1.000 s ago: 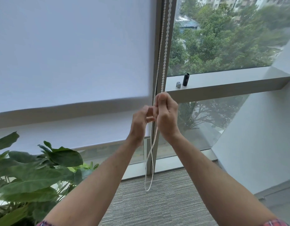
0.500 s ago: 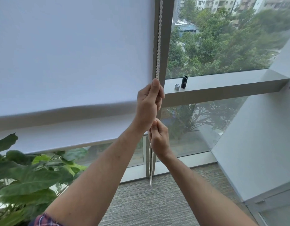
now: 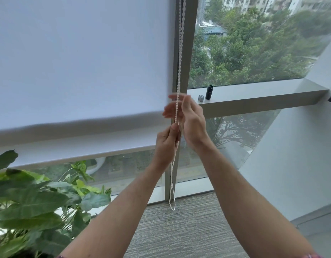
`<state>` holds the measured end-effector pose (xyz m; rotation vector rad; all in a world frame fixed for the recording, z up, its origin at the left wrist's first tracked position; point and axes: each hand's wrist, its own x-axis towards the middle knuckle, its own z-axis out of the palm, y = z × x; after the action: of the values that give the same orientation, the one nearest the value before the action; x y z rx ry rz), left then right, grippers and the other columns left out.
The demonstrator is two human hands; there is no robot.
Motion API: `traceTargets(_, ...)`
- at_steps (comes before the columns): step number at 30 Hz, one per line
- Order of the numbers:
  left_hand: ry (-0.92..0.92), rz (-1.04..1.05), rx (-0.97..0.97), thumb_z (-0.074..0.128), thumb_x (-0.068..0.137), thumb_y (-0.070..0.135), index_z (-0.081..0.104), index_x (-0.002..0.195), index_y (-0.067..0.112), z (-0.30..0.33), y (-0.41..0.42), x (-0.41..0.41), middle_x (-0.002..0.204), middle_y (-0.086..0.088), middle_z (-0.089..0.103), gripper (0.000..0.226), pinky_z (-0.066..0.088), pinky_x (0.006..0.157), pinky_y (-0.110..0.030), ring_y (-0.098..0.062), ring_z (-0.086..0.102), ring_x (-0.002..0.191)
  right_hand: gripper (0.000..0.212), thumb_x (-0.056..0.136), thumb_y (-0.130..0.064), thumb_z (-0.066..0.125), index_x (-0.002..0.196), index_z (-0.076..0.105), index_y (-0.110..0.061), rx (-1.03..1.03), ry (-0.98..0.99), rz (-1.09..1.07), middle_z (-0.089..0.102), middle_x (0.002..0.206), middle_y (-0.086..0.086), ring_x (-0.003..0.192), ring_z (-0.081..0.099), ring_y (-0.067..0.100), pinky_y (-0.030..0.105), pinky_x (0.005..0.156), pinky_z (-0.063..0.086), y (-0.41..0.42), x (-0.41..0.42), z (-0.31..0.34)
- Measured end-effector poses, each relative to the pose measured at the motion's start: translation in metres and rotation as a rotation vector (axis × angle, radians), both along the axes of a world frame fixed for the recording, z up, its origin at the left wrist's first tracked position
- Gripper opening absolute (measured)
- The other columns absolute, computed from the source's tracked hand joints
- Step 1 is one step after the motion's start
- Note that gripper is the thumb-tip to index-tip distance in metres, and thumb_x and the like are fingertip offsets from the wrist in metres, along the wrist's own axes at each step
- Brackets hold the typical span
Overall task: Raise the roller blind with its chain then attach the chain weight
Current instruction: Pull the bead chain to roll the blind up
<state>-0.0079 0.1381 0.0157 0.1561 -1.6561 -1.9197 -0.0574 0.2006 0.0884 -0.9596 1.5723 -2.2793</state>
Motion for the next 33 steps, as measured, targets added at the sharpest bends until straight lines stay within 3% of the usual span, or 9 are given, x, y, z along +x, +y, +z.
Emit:
traceTargets(5,-0.068,-0.002,-0.040,0.040,0.100,0.031,0.051,0.056,0.027,-0.016,0.000,0.007,0.050,0.001,0.033,0.046,0.020,0.041,-0.026,-0.008,0.028,0.041,0.040,0.106,-0.033,0.029,0.083,0.056,-0.015,-0.043,0.035,0.067,0.040,0.056,-0.010,0.046,0.030,0.008,0.025,0.041,0.022,-0.018,0.001,0.029)
traceTargets(8,-0.063,-0.014,-0.050,0.041,0.100,0.032,0.054,0.056,0.028,-0.014,-0.001,0.008,0.051,-0.002,0.034,0.046,0.021,0.042,-0.025,-0.008,0.028,0.042,0.039,0.105,-0.031,0.035,0.068,0.044,-0.020,-0.088,0.020,0.006,0.034,0.050,-0.015,0.042,0.025,0.004,0.023,0.038,0.017,-0.022,0.002,0.023)
traceTargets(12,-0.074,-0.103,-0.013,0.041,0.100,0.028,0.059,0.056,0.024,-0.015,-0.006,0.009,0.047,0.006,0.038,0.048,0.023,0.042,-0.021,-0.007,0.029,0.041,0.042,0.105,-0.031,0.038,0.065,0.047,-0.025,-0.127,0.042,-0.054,0.036,0.050,-0.012,0.040,0.027,0.005,0.019,0.037,0.021,-0.022,0.001,0.017)
traceTargets(15,-0.080,-0.080,-0.073,0.041,0.095,0.024,0.063,0.057,0.022,-0.017,-0.016,0.010,0.048,0.002,0.049,0.044,0.031,0.045,-0.029,-0.015,0.041,0.044,0.042,0.104,-0.032,0.039,0.063,0.048,-0.029,-0.090,0.067,-0.095,0.036,0.049,-0.012,0.040,0.028,0.005,0.019,0.037,0.024,-0.019,0.005,0.002)
traceTargets(19,-0.116,0.095,0.013,0.038,0.086,0.022,0.075,0.086,0.006,-0.009,-0.036,0.004,0.081,-0.018,0.072,0.041,0.050,0.071,-0.045,-0.032,0.067,0.076,0.043,0.103,-0.026,0.041,0.061,0.049,-0.029,-0.035,0.024,-0.123,0.036,0.046,-0.013,0.038,0.028,0.006,0.021,0.037,0.024,-0.014,0.012,-0.031)
traceTargets(22,-0.138,0.169,-0.040,0.037,0.091,0.029,0.072,0.106,0.009,0.007,-0.044,-0.002,0.104,-0.017,0.072,0.043,0.051,0.088,-0.050,-0.034,0.066,0.101,0.040,0.102,-0.023,0.042,0.063,0.047,-0.024,-0.011,-0.014,-0.122,0.038,0.048,-0.014,0.041,0.030,0.003,0.017,0.038,0.027,-0.011,0.015,-0.051)
traceTargets(25,-0.013,0.088,-0.015,0.040,0.096,0.044,0.073,0.101,0.020,0.038,-0.037,-0.003,0.092,-0.006,0.069,0.041,0.051,0.080,-0.042,-0.024,0.065,0.089,0.042,0.103,-0.026,0.043,0.061,0.047,-0.028,0.047,0.021,-0.157,0.039,0.049,-0.015,0.042,0.031,0.004,0.018,0.041,0.028,-0.010,0.015,-0.064)
traceTargets(29,0.158,-0.078,-0.055,0.037,0.101,0.040,0.067,0.108,0.005,0.081,-0.013,-0.006,0.077,-0.007,0.064,0.046,0.050,0.062,-0.032,-0.022,0.061,0.067,0.041,0.101,-0.035,0.043,0.060,0.046,-0.030,0.118,-0.004,-0.138,0.036,0.051,-0.015,0.045,0.028,0.006,0.023,0.043,0.024,-0.011,0.019,-0.084)
traceTargets(33,0.184,0.000,0.009,0.036,0.104,0.037,0.068,0.105,0.008,0.107,-0.006,-0.010,0.056,0.007,0.041,0.044,0.026,0.041,-0.021,-0.008,0.033,0.044,0.038,0.097,-0.039,0.042,0.061,0.044,-0.026,0.204,-0.006,-0.135,0.037,0.053,-0.015,0.048,0.030,0.006,0.022,0.045,0.026,-0.004,0.027,-0.115)
